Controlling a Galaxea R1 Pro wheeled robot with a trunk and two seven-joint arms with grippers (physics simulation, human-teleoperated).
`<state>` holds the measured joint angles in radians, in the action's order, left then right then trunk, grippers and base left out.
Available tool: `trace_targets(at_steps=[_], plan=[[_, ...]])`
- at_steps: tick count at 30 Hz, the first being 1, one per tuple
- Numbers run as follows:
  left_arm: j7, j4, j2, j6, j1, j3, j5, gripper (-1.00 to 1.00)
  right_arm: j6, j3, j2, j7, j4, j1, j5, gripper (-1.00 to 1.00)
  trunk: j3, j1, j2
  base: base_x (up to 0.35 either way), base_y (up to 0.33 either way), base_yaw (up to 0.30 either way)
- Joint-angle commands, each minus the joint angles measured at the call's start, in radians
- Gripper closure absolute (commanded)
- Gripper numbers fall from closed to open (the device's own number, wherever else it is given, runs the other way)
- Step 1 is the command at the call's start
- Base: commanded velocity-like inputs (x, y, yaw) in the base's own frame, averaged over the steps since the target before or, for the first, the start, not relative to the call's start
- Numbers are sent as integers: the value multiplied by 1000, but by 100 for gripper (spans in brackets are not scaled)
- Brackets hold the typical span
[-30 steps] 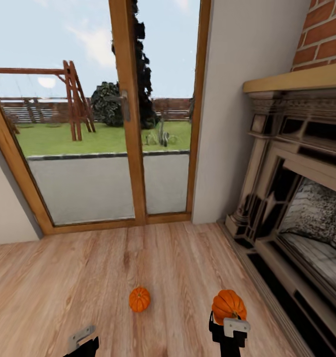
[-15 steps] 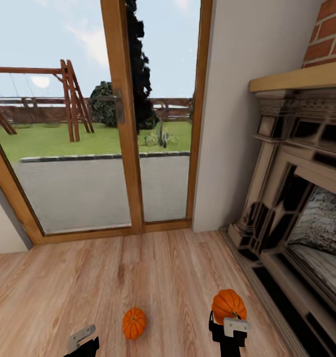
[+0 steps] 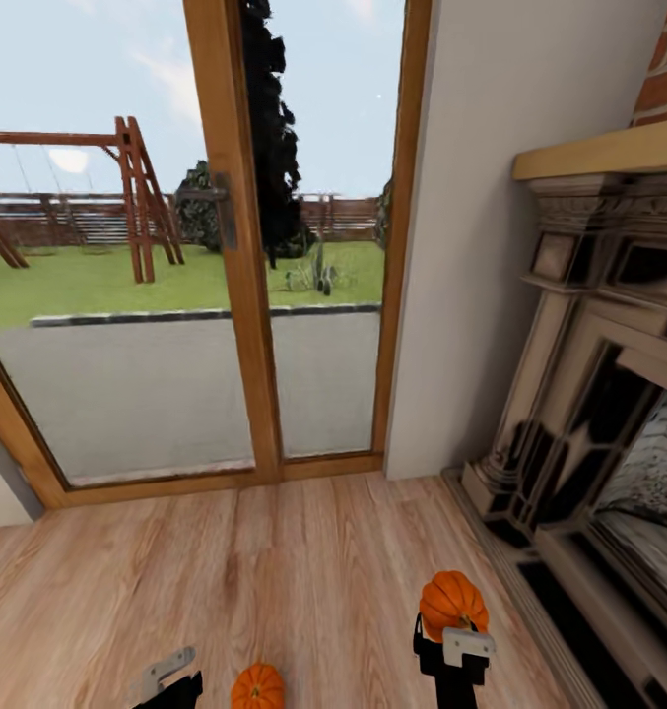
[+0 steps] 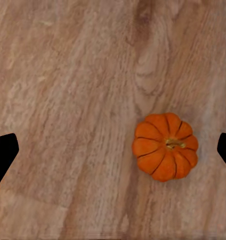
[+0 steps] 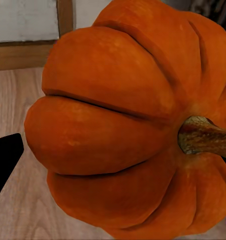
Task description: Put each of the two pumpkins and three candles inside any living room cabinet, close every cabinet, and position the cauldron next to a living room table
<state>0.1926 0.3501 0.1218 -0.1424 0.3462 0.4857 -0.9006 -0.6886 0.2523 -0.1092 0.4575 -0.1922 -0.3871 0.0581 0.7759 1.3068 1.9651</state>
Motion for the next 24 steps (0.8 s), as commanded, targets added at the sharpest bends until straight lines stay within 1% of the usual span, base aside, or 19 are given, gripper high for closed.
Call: trace_targets(at_steps=[1,2,5,7,8,9,10,11,12,15,16,20,21,22,24], plan=[[-13,5,-1,26,1,8,-6,-100,-5,10,0,4,-4,-1,5,100,1,0,0,331,0,0],[-40,16,-4,92,1,8,-5,-100,-6,8,-1,5,-26,-1,7,100,1,0,0,331,0,0],[-63,71,-6,259,0,8,-2,-100,8,7,-4,6,-119,0,14,100,1,0,0,331,-2,0],[-68,126,-7,372,8,8,-2,-100,44,7,-5,6,-175,-1,16,100,1,0,0,331,-34,0],[-69,160,-8,433,21,8,-2,-100,78,7,-5,6,-209,-2,16,100,1,0,0,331,-54,0],[-68,215,-8,527,45,8,2,-100,151,7,-6,5,-272,-7,18,100,1,0,0,331,-65,0],[-67,249,-8,586,63,7,8,-100,214,6,-6,5,-323,-14,20,100,1,0,0,331,-69,0],[-61,360,-7,718,128,2,27,-100,496,6,-5,4,-559,-28,92,100,1,0,0,203,-72,0],[-61,369,-6,723,132,1,28,-100,529,5,-5,4,-590,-29,109,100,1,0,0,163,-63,0],[-58,393,-1,739,142,-5,29,-100,717,5,-2,5,-756,-31,208,100,1,0,0,71,-27,0],[-58,394,-1,740,143,-6,28,-100,747,4,-2,5,-781,-31,220,100,1,0,0,34,-13,0],[-58,394,-1,740,143,-6,28,-100,747,4,-2,5,-781,-31,220,100,1,0,0,34,-13,0],[-59,396,0,741,144,-10,28,-100,809,2,-1,5,-836,-31,240,100,4,4,7,22,-8,0],[-61,402,3,742,145,-35,29,-100,872,2,13,5,-895,-31,273,100,7,8,14,14,-5,0],[-60,407,7,742,146,-63,30,-100,938,1,30,6,-962,-29,309,100,13,16,28,7,-3,0]])
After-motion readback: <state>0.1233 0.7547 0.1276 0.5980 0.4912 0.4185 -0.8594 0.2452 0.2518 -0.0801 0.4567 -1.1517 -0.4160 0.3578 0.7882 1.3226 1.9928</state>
